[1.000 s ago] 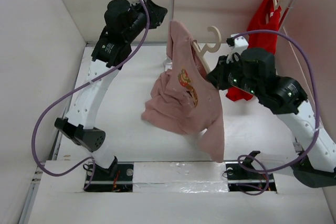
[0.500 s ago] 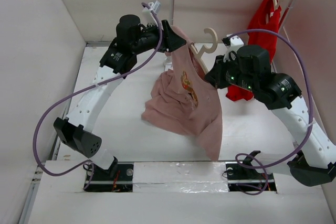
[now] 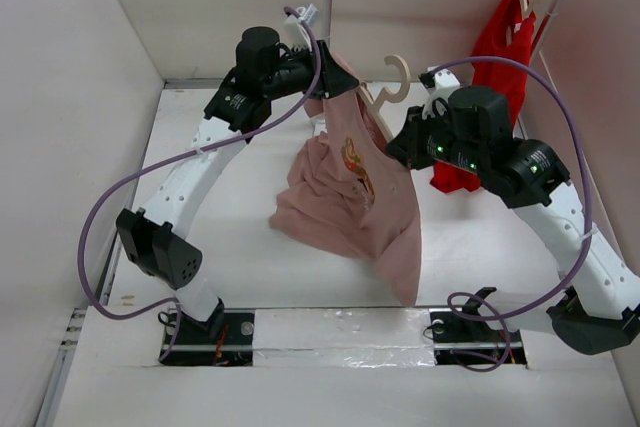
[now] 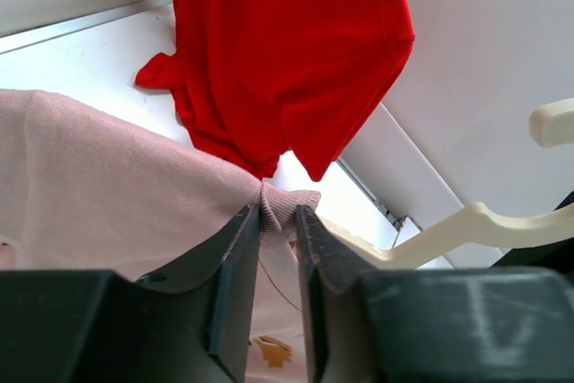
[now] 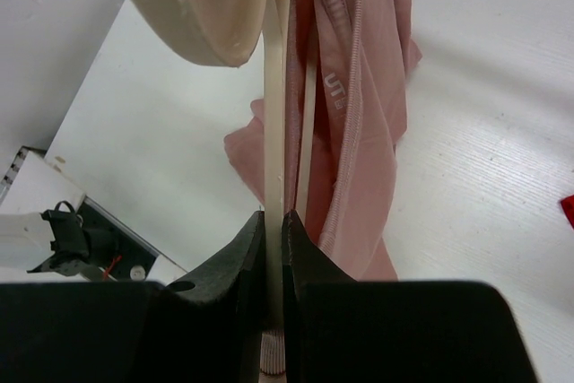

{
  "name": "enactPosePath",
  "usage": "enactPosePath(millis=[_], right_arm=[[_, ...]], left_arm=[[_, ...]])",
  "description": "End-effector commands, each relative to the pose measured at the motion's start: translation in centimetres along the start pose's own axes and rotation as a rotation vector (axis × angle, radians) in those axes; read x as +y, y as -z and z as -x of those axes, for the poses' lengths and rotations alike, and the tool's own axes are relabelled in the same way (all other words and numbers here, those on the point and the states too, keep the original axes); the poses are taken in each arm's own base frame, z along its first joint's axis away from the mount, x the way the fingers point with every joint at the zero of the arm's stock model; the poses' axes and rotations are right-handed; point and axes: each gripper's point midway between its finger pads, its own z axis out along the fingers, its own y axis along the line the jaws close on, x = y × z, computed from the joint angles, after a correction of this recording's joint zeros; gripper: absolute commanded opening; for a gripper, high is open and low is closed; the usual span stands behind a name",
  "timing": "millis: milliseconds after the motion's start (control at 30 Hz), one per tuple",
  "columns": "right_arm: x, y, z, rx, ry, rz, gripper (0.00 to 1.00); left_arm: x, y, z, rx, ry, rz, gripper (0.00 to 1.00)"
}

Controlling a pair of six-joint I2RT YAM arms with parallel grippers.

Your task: Place the t-shirt on the hanger

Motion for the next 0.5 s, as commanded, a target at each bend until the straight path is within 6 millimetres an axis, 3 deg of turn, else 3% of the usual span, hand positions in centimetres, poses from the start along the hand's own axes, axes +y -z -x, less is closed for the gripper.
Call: enactPosePath(millis=[0,200,467], right_arm=[[1.4,0.6,3.3,-0.131,0.013,0.063,0.00],[1.2,0.3,3.0,-0.125,0.017,0.058,0.00],[-0.1,-1.3,1.7,-0.086,0.021,0.029,0.00]], left_arm=[[-2.9,0.8,2.7,-0.068,-0.070,-0.077,0.18],[-3.2,1.0,2.9,-0.078,-0.075,-0.083,0.00],[-5.1,2.5,4.0,-0.102,-0.123,-0.114,0.00]])
